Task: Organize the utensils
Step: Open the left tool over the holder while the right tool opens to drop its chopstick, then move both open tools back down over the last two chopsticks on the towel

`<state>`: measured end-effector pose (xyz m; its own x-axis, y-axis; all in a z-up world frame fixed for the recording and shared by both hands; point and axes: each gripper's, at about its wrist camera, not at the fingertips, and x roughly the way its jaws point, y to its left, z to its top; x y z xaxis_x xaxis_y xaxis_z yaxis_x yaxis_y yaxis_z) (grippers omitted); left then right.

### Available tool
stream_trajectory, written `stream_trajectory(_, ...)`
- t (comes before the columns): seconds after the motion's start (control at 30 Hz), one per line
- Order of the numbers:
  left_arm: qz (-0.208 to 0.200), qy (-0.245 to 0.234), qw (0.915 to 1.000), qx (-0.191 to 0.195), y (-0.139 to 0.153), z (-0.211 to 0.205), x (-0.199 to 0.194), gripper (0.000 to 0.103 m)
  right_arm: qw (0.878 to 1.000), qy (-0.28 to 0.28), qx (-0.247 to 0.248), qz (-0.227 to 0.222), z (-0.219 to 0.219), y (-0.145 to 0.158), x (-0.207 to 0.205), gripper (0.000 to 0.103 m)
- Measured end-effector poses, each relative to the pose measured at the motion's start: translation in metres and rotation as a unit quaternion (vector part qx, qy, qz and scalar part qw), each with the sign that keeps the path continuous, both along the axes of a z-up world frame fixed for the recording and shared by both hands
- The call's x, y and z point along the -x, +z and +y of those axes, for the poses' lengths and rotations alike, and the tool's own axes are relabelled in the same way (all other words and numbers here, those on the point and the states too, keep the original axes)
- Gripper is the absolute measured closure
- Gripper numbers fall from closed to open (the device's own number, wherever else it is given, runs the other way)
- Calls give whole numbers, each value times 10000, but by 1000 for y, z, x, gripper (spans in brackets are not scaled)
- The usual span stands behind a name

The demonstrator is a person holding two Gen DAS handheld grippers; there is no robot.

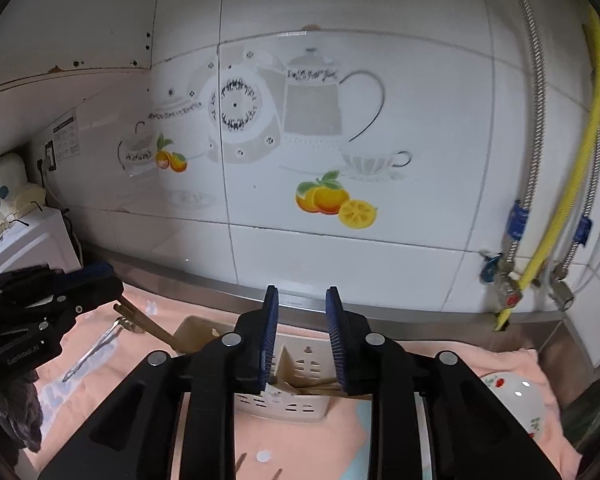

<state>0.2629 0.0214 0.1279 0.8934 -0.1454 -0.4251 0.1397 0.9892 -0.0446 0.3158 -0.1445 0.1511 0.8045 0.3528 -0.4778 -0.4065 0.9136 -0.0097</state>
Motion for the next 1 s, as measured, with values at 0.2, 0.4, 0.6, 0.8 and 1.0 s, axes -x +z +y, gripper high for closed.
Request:
stream_trajectory(0.2,-157,74,9998,14,4,3,31,55,9999,9,63,-107,-11,-4,36,63)
stream_trajectory(0.4,-206,80,9997,54,-5,9,64,42,9999,34,128,87,-17,-33,75,56)
stream_trajectory(0.6,-77,117,9999,88,-29,16,91,30,9984,162,317,446,-12,-79,116,55)
stream_trajectory(0.8,94,338,9993,104,-59,27,112,19,9956,141,145,910,-13,-122,145,55)
stream_trajectory(1.0,355,559,9977,154,-93,37,129,12,9915,-14,112,1299,-13,-160,168,43)
